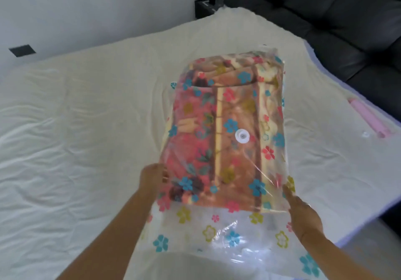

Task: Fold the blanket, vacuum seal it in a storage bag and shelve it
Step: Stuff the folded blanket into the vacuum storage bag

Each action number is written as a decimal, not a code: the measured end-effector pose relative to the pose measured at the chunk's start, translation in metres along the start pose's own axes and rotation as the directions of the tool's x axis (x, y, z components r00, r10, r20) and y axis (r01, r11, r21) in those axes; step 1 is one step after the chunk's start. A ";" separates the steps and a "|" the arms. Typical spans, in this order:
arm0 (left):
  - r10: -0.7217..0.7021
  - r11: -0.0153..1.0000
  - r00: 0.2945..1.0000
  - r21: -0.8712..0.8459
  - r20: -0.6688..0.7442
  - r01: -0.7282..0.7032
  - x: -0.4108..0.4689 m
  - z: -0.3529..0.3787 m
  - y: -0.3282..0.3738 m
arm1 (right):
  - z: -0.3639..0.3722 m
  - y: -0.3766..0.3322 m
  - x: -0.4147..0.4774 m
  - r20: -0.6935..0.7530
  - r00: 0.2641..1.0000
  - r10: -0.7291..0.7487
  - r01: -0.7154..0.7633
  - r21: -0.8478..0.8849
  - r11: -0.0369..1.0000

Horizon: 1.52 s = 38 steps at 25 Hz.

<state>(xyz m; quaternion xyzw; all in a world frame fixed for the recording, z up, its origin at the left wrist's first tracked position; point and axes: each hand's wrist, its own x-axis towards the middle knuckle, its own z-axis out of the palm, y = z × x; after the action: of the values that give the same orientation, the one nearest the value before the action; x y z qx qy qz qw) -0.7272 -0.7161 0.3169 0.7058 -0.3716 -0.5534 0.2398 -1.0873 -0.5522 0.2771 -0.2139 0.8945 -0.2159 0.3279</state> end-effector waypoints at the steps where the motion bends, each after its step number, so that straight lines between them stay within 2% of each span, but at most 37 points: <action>1: 0.071 0.997 0.991 -0.015 -0.113 -0.073 0.021 -0.007 0.012 | 0.000 0.004 0.005 -0.008 0.999 -0.040 0.040 -0.014 0.999; 3: 0.155 0.987 0.967 0.068 -0.204 -0.143 0.060 -0.014 0.026 | -0.005 -0.026 0.014 -0.121 0.991 0.053 -0.040 0.101 0.994; 4: 0.158 0.983 0.970 0.119 -0.183 -0.138 0.076 -0.016 0.031 | -0.009 -0.040 0.009 -0.203 0.979 0.023 -0.028 -0.020 0.999; 5: 0.135 0.985 0.982 0.121 -0.129 -0.120 0.090 -0.012 0.035 | -0.013 -0.055 0.003 -0.305 0.951 -0.046 -0.003 -0.159 0.987; 6: 0.097 0.991 0.995 0.099 -0.039 -0.092 0.103 -0.006 0.038 | -0.013 -0.078 0.002 -0.406 0.904 -0.136 0.060 -0.195 0.979; 7: 0.082 0.994 0.996 0.072 0.039 -0.085 0.118 0.005 0.040 | -0.006 -0.105 0.009 -0.484 0.847 -0.222 0.160 -0.165 0.973; 8: 0.066 0.996 0.994 0.056 0.088 -0.071 0.127 0.015 0.041 | 0.006 -0.134 0.012 -0.484 0.829 -0.281 0.233 -0.158 0.960; 11: 0.096 0.950 0.991 0.288 0.091 -0.119 0.152 0.042 0.015 | 0.058 -0.174 0.026 -0.151 0.920 -0.361 0.280 -0.389 0.878; 13: 0.137 0.921 0.987 0.356 0.083 -0.157 0.181 0.056 -0.018 | 0.082 -0.153 0.053 -0.047 0.948 -0.314 0.265 -0.430 0.863; 17: 0.249 0.883 0.964 0.389 0.089 -0.264 0.149 0.097 -0.013 | 0.071 -0.113 0.093 -0.083 0.958 -0.273 0.230 -0.345 0.910; 21: 0.271 0.886 0.959 0.366 0.089 -0.284 0.143 0.136 -0.006 | 0.045 -0.103 0.134 -0.029 0.986 -0.162 0.154 -0.175 0.972; 28: 0.196 0.948 0.977 0.239 0.081 -0.210 0.168 0.258 0.016 | -0.040 -0.123 0.249 -0.053 0.952 -0.301 0.291 -0.146 0.946; 32: 0.229 0.933 0.973 0.280 0.025 -0.226 0.162 0.324 0.057 | -0.075 -0.112 0.308 -0.008 0.955 -0.298 0.296 -0.097 0.950; 36: 0.235 0.909 0.964 0.380 -0.128 -0.172 0.135 0.327 0.077 | -0.080 -0.086 0.313 0.062 0.933 -0.353 0.357 -0.059 0.932; 38: 0.236 0.901 0.954 0.409 -0.186 -0.143 0.116 0.316 0.071 | -0.091 -0.084 0.311 0.094 0.907 -0.411 0.421 -0.170 0.891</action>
<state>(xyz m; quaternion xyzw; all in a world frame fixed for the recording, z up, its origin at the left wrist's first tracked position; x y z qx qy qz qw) -1.0359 -0.8277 0.2136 0.7592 -0.5111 -0.3561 0.1887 -1.3444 -0.7611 0.2309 -0.4360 0.8347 -0.1904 0.2772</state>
